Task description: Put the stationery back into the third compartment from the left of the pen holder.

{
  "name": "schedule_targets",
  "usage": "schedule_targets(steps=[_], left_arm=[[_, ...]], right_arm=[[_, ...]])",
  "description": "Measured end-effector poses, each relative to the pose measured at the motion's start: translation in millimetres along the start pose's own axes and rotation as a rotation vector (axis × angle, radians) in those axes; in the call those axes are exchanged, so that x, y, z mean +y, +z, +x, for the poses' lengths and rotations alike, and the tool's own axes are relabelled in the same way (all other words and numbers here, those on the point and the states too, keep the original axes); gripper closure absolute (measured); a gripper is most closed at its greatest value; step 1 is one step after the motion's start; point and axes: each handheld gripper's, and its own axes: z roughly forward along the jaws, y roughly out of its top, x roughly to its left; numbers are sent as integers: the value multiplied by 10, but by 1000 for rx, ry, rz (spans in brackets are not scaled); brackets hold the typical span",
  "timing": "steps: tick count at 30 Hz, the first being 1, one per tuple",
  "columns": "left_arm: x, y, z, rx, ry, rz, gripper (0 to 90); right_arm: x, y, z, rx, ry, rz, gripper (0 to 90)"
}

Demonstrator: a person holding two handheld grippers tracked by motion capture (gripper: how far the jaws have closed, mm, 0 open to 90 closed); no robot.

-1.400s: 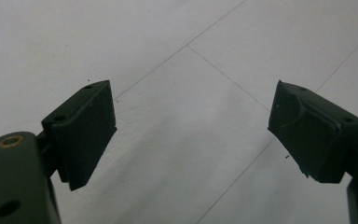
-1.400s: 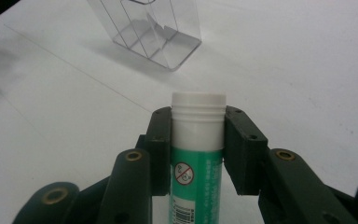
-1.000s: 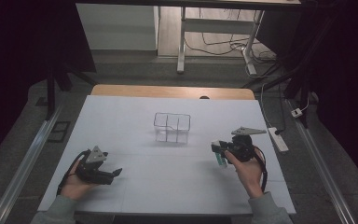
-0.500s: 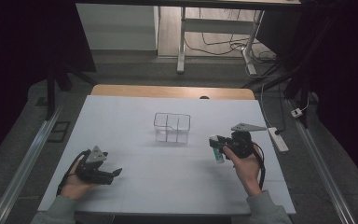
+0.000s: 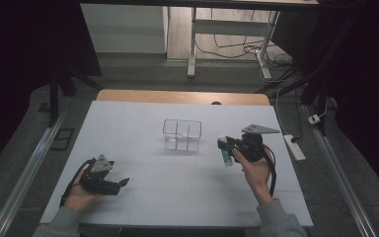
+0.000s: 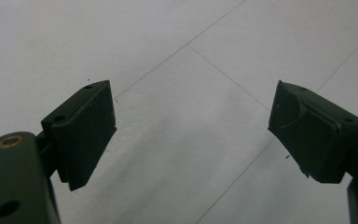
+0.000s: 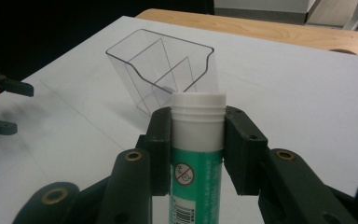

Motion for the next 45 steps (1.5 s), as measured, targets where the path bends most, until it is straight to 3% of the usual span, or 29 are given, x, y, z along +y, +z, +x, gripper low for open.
schedule_targets(steps=[16, 45], left_arm=[[-2, -6, -2, 1, 0, -1, 143], [-1, -11, 0, 3, -4, -6, 142]], right_arm=[[176, 128, 56, 30, -5, -67, 650], [333, 321, 124, 65, -11, -105, 650]])
